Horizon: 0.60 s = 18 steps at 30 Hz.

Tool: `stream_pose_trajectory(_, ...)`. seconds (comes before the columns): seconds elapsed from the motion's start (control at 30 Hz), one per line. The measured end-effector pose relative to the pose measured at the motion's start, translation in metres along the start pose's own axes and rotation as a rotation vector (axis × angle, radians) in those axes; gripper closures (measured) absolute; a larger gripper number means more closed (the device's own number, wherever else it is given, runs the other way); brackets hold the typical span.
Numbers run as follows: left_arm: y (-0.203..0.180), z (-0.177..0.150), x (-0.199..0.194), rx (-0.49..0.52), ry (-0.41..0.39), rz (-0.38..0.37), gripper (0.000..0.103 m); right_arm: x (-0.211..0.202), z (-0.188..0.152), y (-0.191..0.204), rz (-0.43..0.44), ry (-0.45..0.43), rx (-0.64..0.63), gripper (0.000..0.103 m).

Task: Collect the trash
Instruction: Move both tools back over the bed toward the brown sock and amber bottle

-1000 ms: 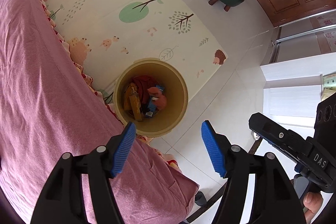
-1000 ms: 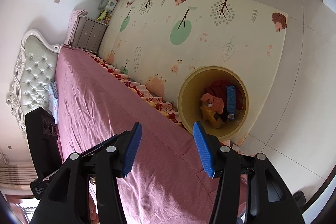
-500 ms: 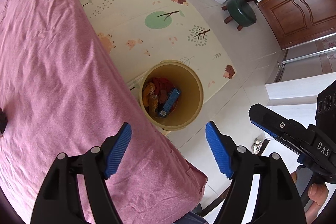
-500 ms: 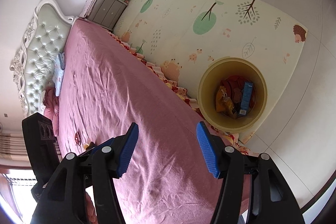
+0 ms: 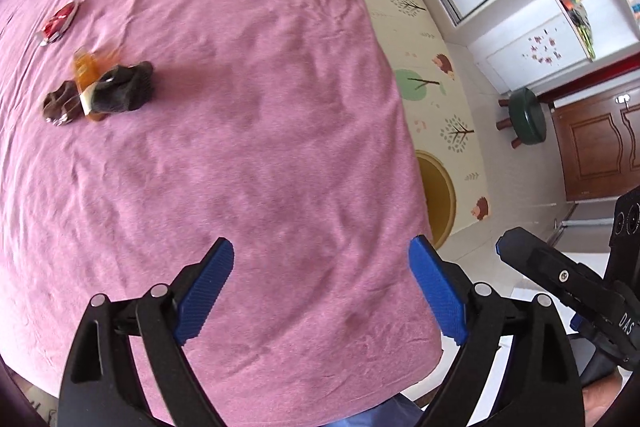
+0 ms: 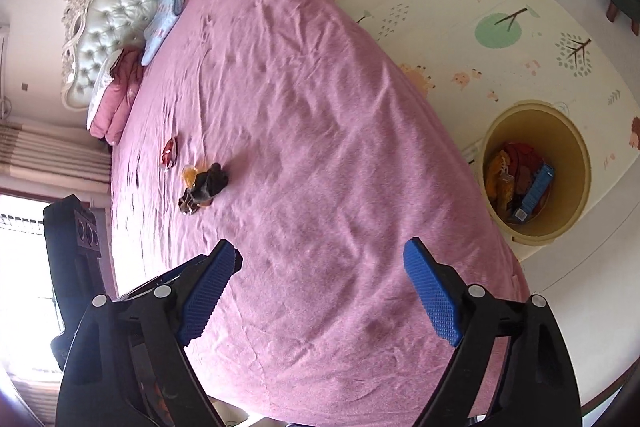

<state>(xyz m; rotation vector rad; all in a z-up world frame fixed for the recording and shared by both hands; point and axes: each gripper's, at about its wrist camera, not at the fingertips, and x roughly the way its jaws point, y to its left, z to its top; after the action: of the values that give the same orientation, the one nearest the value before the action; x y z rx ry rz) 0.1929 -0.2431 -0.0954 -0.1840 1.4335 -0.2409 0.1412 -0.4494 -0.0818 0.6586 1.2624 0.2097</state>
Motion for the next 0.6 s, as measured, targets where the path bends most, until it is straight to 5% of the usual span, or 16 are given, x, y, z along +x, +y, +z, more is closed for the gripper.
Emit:
stream_pose_trajectory(0.3,0.107,-0.009,-0.039,-0.144,-0.092,0.063,0.008,0.062,-0.020,0.095,0.064,0.111,-0.168,0.009)
stream_pose_trajectory(0.6,0.208,-0.004,-0.050,-0.290,-0.128,0.096,0.008,0.125,-0.014,0.148,-0.016,0.171,-0.169,0.009)
